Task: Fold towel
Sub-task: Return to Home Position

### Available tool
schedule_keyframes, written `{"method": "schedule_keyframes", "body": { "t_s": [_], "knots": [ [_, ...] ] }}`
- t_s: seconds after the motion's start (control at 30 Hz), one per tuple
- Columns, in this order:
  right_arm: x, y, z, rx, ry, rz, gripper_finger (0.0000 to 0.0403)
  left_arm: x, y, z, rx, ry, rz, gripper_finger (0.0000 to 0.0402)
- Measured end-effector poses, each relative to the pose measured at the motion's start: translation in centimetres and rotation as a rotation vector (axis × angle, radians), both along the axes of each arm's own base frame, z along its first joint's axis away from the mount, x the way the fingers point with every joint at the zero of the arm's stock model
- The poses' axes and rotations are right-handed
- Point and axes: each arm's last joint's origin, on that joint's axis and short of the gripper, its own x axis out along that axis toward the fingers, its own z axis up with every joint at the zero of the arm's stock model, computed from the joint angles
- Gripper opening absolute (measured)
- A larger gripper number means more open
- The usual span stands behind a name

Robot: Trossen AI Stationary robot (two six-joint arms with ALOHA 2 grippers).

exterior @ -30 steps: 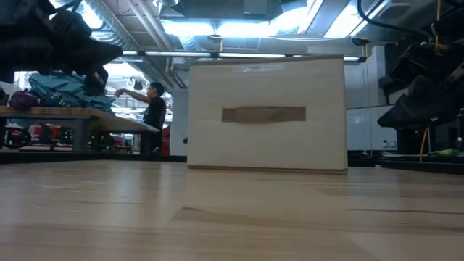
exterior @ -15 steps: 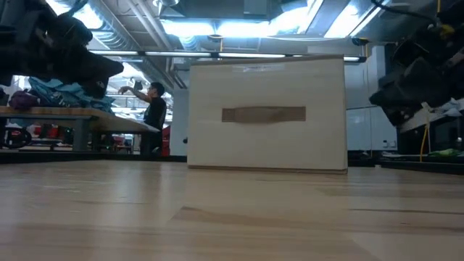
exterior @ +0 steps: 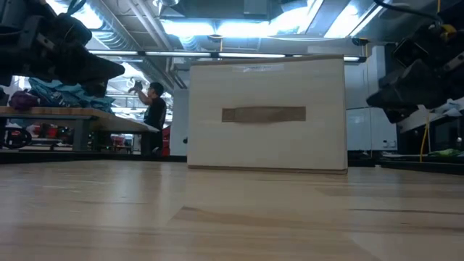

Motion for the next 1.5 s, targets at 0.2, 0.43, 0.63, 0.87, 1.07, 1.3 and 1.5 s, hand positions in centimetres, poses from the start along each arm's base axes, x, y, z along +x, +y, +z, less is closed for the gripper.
{"method": "schedule_keyframes", "body": {
  "t_s": [0.2, 0.43, 0.63, 0.87, 1.07, 1.3, 1.5],
  "knots": [
    [0.0, 0.0, -0.1, -0.001, 0.005, 0.000, 0.0021, 0.0, 0.0, 0.0, 0.000, 0.000, 0.000, 0.0003],
    [0.0, 0.0, 0.0, -0.001, 0.005, 0.001, 0.0021, 0.0, 0.0, 0.0, 0.000, 0.000, 0.000, 0.0003],
    [-0.4, -0.1, 0.5, 0.009, -0.042, 0.001, 0.0021, 0.0, 0.0, 0.0, -0.001, 0.001, -0.001, 0.0004],
    [-1.9, -1.0, 1.9, 0.035, -0.172, -0.051, 0.0021, 0.0, 0.0, 0.0, -0.001, 0.001, -0.001, 0.0004],
    [-2.6, -1.6, 2.8, 0.050, -0.269, -0.081, 0.0021, 0.0, 0.0, 0.0, -0.001, 0.001, -0.001, 0.0004],
    [-2.9, -1.6, 3.3, 0.060, -0.322, -0.081, 0.0021, 0.0, 0.0, 0.0, -0.001, 0.001, -0.001, 0.0004],
    [-3.2, -1.6, 3.5, 0.064, -0.349, -0.081, 0.0021, 0.0, 0.0, 0.0, -0.001, 0.001, -0.001, 0.0004]
  ]
}}
